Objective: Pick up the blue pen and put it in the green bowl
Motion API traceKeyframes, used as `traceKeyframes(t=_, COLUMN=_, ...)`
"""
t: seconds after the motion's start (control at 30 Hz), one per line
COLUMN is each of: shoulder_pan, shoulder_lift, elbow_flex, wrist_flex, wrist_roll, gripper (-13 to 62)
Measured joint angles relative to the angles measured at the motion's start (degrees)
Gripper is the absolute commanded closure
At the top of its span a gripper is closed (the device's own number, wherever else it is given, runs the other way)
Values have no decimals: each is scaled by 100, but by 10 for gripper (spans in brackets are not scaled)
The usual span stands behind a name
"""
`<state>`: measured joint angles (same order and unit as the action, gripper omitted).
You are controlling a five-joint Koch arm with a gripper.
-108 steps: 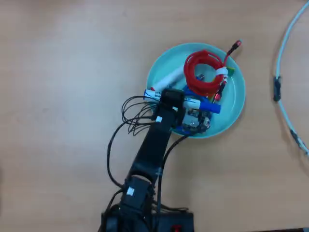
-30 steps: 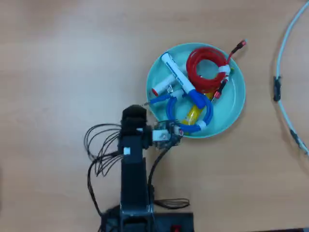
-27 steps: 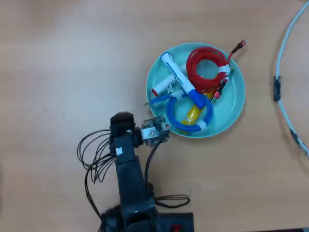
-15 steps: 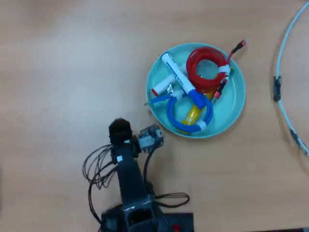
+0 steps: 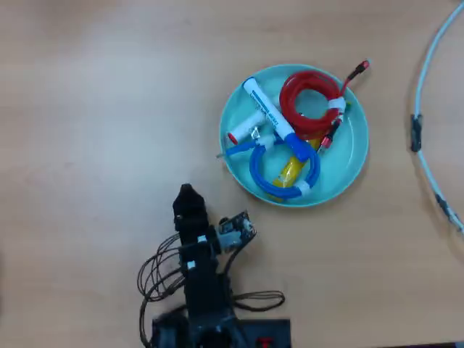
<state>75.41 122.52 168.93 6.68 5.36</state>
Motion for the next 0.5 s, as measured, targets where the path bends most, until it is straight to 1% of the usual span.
traceKeyframes(t=0.17, shoulder_pan=18, shoulder_lift=97, elbow_flex=396, wrist_flex=-132, wrist_roll=-9, gripper=262)
traceKeyframes(t=0.3, shoulder_pan=26, shoulder_lift=413, elbow_flex=589, wrist_flex=-141, wrist_roll=-9, gripper=267)
traceKeyframes(t=0.5, shoulder_pan=18, shoulder_lift=483, elbow_flex=624, wrist_flex=-141, wrist_roll=-9, gripper=270)
